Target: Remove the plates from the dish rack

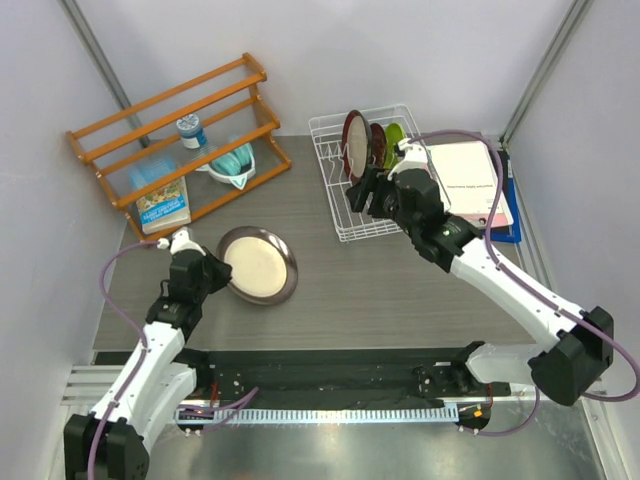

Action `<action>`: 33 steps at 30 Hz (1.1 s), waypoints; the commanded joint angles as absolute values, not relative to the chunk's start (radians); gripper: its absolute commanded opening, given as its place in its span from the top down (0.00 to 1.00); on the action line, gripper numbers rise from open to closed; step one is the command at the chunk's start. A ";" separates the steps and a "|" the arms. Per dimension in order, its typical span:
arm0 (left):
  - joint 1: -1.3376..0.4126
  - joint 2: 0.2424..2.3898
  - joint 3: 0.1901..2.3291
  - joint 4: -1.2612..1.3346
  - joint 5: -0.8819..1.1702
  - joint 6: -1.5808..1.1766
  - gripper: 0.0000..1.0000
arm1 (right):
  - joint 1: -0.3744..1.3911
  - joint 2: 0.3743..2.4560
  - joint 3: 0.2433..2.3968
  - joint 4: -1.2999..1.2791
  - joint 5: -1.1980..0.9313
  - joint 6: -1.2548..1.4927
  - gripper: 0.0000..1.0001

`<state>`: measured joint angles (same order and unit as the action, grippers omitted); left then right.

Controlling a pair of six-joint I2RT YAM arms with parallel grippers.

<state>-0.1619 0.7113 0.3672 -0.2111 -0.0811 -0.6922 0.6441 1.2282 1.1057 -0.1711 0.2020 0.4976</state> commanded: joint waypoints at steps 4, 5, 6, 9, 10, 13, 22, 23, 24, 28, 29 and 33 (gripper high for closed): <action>-0.161 0.834 0.411 -0.058 -0.196 -0.673 0.80 | 0.509 1.371 1.235 -0.198 0.268 0.419 0.28; -0.161 0.871 0.416 -0.054 -0.199 -0.666 0.79 | 0.500 1.384 1.244 -0.199 0.256 0.414 0.28; -0.161 0.885 0.423 -0.057 -0.209 -0.666 0.78 | 0.492 1.409 1.252 -0.199 0.255 0.411 0.29; -0.163 0.945 0.433 -0.031 -0.201 -0.658 0.78 | 0.471 1.451 1.291 -0.201 0.247 0.399 0.29; -0.161 0.956 0.436 -0.029 -0.198 -0.658 0.75 | 0.466 1.466 1.299 -0.199 0.247 0.393 0.28; -0.161 0.988 0.430 -0.009 -0.192 -0.655 0.75 | 0.457 1.535 1.350 -0.213 0.253 0.362 0.29; -0.163 1.063 0.433 0.046 -0.203 -0.635 0.68 | 0.431 1.715 1.491 -0.227 0.273 0.304 0.29; -0.163 1.078 0.440 0.045 -0.204 -0.634 0.68 | 0.428 1.727 1.499 -0.227 0.270 0.299 0.30; -0.161 1.087 0.446 0.041 -0.206 -0.634 0.67 | 0.425 1.741 1.514 -0.226 0.270 0.299 0.30; -0.161 1.169 0.468 0.041 -0.210 -0.634 0.64 | 0.417 1.792 1.557 -0.230 0.258 0.287 0.30; -0.161 1.178 0.478 0.038 -0.212 -0.634 0.64 | 0.417 1.802 1.565 -0.232 0.253 0.279 0.30; -0.163 1.223 0.497 0.031 -0.233 -0.638 0.60 | 0.414 1.831 1.612 -0.233 0.273 0.253 0.30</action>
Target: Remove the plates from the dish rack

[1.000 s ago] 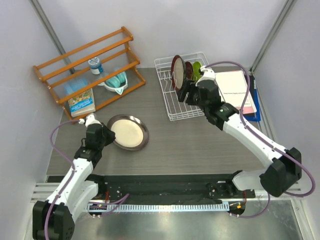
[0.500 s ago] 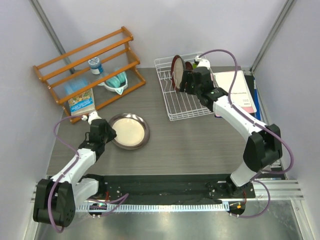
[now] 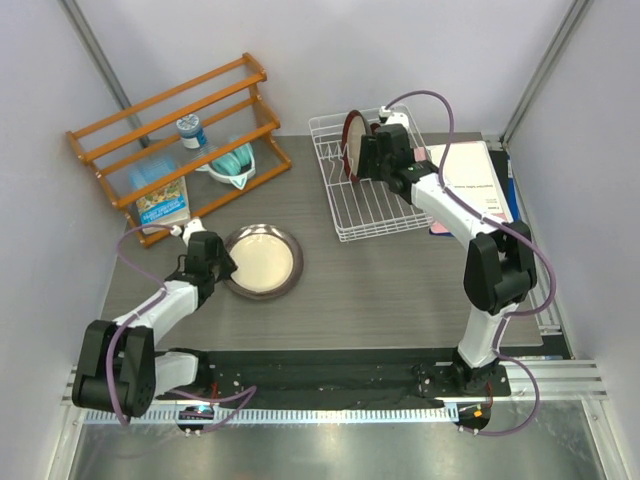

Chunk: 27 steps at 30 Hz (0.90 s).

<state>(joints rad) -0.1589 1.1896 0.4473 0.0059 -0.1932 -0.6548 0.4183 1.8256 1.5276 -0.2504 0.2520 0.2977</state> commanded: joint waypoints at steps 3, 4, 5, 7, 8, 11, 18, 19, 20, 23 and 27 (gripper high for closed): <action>-0.161 1.229 0.489 0.046 -0.244 -0.640 0.44 | 0.414 1.867 1.661 -0.258 0.284 0.227 0.30; -0.161 1.233 0.491 0.043 -0.244 -0.640 0.44 | 0.414 1.877 1.670 -0.258 0.285 0.218 0.30; -0.163 1.232 0.494 0.041 -0.242 -0.638 0.44 | 0.414 1.891 1.699 -0.264 0.293 0.210 0.30; -0.163 1.226 0.489 0.048 -0.250 -0.643 0.41 | 0.413 1.939 1.735 -0.278 0.313 0.186 0.30; -0.163 1.224 0.486 0.048 -0.253 -0.643 0.40 | 0.413 1.956 1.780 -0.282 0.324 0.178 0.30; -0.163 1.207 0.489 0.034 -0.265 -0.644 0.36 | 0.413 2.048 1.909 -0.333 0.347 0.146 0.30; -0.166 1.068 0.492 -0.035 -0.268 -0.637 0.24 | 0.414 2.275 2.183 -0.403 0.485 0.049 0.34; -0.167 1.030 0.492 -0.052 -0.268 -0.635 0.24 | 0.414 2.298 2.206 -0.406 0.541 0.040 0.35; -0.169 1.007 0.492 -0.060 -0.265 -0.632 0.20 | 0.414 2.336 2.253 -0.410 0.557 0.017 0.35; -0.170 0.931 0.499 -0.098 -0.273 -0.620 0.17 | 0.414 2.375 2.301 -0.423 0.588 0.006 0.50; -0.170 0.868 0.505 -0.124 -0.284 -0.611 0.15 | 0.428 2.395 2.304 -0.411 0.613 -0.035 0.67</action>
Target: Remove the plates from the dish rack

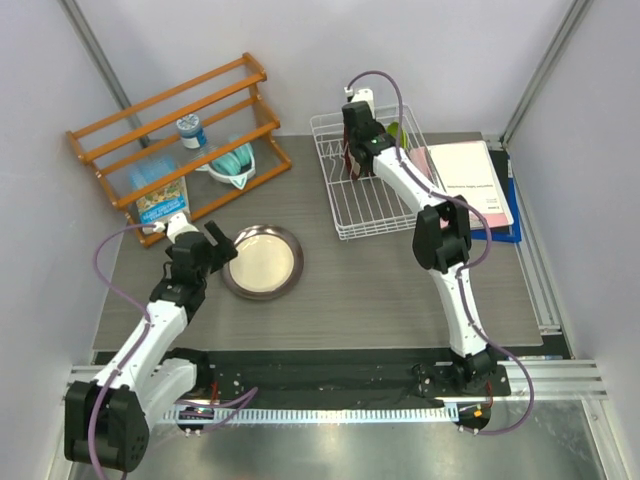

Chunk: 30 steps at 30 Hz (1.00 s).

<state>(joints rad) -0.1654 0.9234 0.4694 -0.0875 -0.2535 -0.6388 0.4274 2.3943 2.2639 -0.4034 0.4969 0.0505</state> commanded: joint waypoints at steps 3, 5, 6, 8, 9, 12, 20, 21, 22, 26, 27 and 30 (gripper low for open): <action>-0.170 0.856 0.518 -0.140 -0.278 -0.609 0.14 | 0.449 2.388 2.289 -0.374 0.673 -0.064 0.69; -0.170 0.857 0.525 -0.137 -0.275 -0.611 0.14 | 0.471 2.388 2.289 -0.361 0.712 -0.093 0.81; -0.170 0.865 0.526 -0.138 -0.270 -0.609 0.14 | 0.477 2.390 2.287 -0.342 0.768 -0.101 0.81; -0.170 0.873 0.532 -0.141 -0.259 -0.609 0.14 | 0.491 2.390 2.290 -0.333 0.794 -0.120 0.85; -0.170 0.879 0.531 -0.141 -0.256 -0.614 0.14 | 0.495 2.391 2.290 -0.321 0.846 -0.120 0.97; -0.170 0.884 0.526 -0.138 -0.249 -0.614 0.14 | 0.502 2.379 2.277 -0.304 0.871 -0.126 0.99; -0.170 0.888 0.520 -0.130 -0.241 -0.617 0.14 | 0.512 2.278 2.172 -0.209 0.890 -0.137 0.99; -0.170 0.885 0.519 -0.130 -0.242 -0.617 0.14 | 0.514 2.272 2.175 -0.203 0.891 -0.144 0.99; -0.170 0.884 0.517 -0.130 -0.242 -0.618 0.14 | 0.517 2.266 2.175 -0.202 0.893 -0.147 0.99; -0.170 0.874 0.515 -0.132 -0.242 -0.621 0.14 | 0.526 2.232 2.166 -0.190 0.885 -0.146 0.99; -0.170 0.873 0.515 -0.130 -0.241 -0.621 0.14 | 0.526 2.220 2.166 -0.190 0.881 -0.138 0.99; -0.172 0.874 0.517 -0.129 -0.239 -0.623 0.14 | 0.529 2.197 2.161 -0.201 0.861 -0.129 0.99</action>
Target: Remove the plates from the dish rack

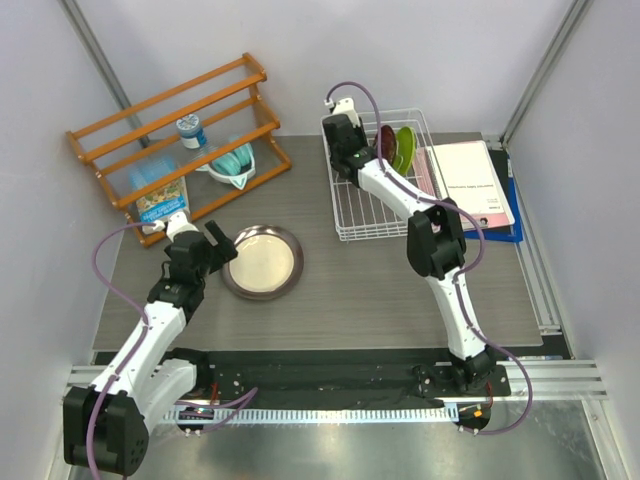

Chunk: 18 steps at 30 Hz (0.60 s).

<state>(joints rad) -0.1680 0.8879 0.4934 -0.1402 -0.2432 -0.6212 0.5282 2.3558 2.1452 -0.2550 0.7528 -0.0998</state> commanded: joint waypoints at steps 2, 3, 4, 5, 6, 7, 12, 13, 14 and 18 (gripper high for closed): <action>-0.170 0.877 0.517 -0.130 -0.236 -0.621 0.14 | 0.534 2.178 2.158 -0.209 0.871 -0.124 0.99; -0.170 0.879 0.515 -0.130 -0.235 -0.623 0.14 | 0.535 2.159 2.149 -0.209 0.868 -0.118 0.99; -0.170 0.879 0.515 -0.130 -0.233 -0.624 0.14 | 0.537 2.151 2.146 -0.210 0.870 -0.120 0.99; -0.170 0.877 0.512 -0.129 -0.230 -0.624 0.14 | 0.537 2.142 2.143 -0.213 0.871 -0.120 0.99; -0.170 0.877 0.514 -0.127 -0.227 -0.626 0.14 | 0.538 2.132 2.140 -0.213 0.874 -0.118 0.99; -0.170 0.877 0.514 -0.126 -0.226 -0.626 0.14 | 0.538 2.122 2.144 -0.212 0.876 -0.123 0.99; -0.170 0.873 0.517 -0.127 -0.213 -0.632 0.13 | 0.541 2.088 2.135 -0.229 0.903 -0.132 0.99; -0.170 0.871 0.515 -0.127 -0.209 -0.634 0.13 | 0.541 2.070 2.126 -0.229 0.905 -0.130 0.99; -0.170 0.870 0.517 -0.127 -0.206 -0.634 0.14 | 0.541 2.057 2.115 -0.229 0.907 -0.124 0.99; -0.173 0.862 0.518 -0.130 -0.189 -0.630 0.13 | 0.546 1.987 2.050 -0.224 0.896 -0.112 0.99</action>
<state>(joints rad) -0.1684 0.8848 0.4934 -0.1406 -0.2146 -0.6258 0.5480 2.1704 2.0632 -0.3271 0.8009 -0.1001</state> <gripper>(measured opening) 0.864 0.311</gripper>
